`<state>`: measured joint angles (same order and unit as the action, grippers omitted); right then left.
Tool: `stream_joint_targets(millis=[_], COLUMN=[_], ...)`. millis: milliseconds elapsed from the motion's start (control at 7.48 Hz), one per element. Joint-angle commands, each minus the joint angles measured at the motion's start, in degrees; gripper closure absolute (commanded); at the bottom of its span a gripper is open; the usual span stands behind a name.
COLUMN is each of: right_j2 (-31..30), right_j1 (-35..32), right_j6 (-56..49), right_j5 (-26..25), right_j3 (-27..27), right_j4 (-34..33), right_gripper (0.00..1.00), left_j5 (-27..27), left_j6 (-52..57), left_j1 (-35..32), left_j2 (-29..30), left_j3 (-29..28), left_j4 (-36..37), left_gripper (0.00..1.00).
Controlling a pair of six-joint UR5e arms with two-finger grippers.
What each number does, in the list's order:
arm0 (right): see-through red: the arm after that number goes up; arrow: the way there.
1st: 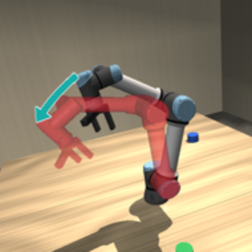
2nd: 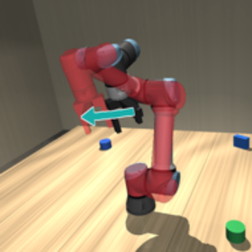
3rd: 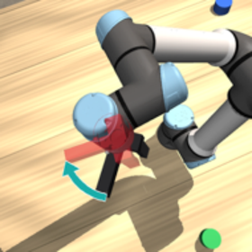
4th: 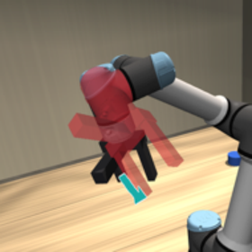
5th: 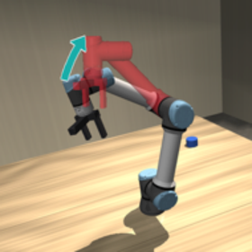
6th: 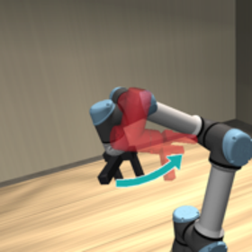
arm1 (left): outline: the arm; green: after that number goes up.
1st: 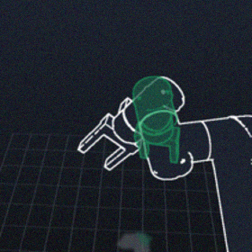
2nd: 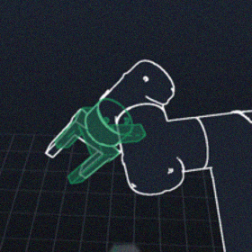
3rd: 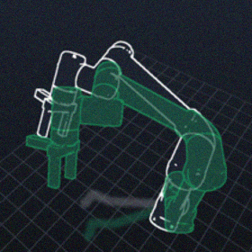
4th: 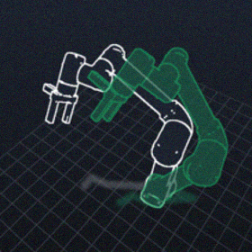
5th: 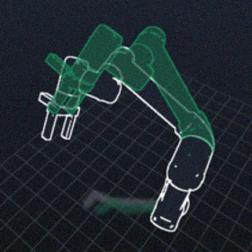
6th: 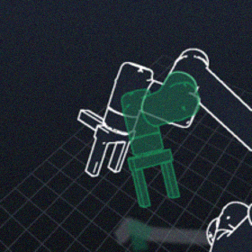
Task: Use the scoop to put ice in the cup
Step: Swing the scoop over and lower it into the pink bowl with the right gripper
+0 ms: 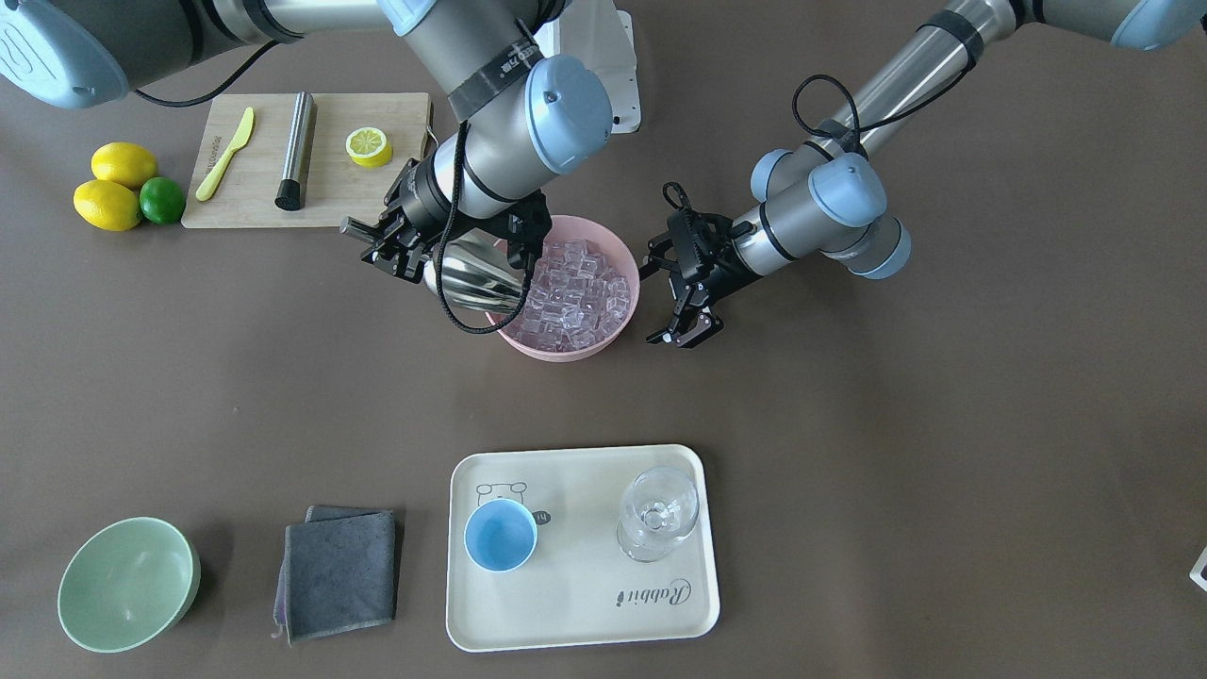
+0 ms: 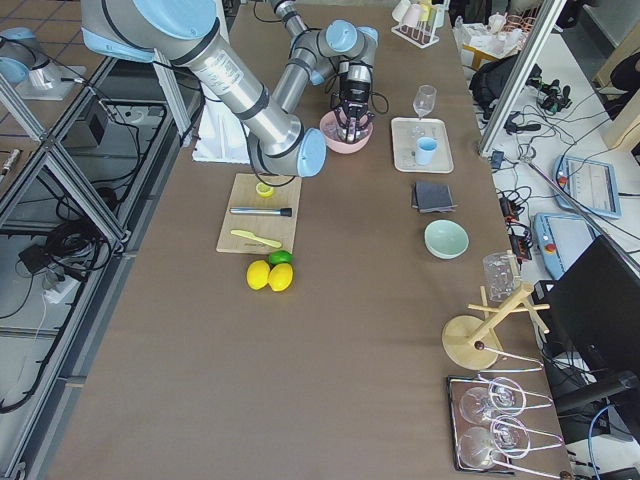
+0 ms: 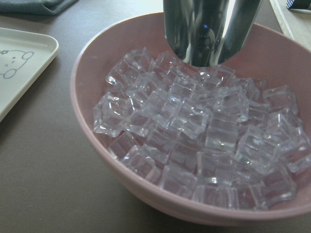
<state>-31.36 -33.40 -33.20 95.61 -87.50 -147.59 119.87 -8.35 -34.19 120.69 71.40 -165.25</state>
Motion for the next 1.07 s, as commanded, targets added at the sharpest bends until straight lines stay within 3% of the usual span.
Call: stream_joint_targets(millis=[0,267,936], right_j2=[2.0,2.2,1.4], right_j1=[1.6,3.2,5.5], right_j6=[2.3,4.1,13.5], right_j5=[-0.1,-0.1,0.1], right_j3=[3.0,3.5,5.3], right_j4=[0.2,0.8,10.9], right_gripper=[1.0,1.0,1.0], left_j5=[-0.2,0.3,0.1], left_j6=[0.1,0.2,0.2], left_j1=[1.0,1.0,1.3], left_j2=[1.1,1.3,1.8], left_j3=[-0.6,-0.6,-0.8], left_j4=[-0.6,-0.6,-0.5], left_gripper=[0.01,0.01,0.02])
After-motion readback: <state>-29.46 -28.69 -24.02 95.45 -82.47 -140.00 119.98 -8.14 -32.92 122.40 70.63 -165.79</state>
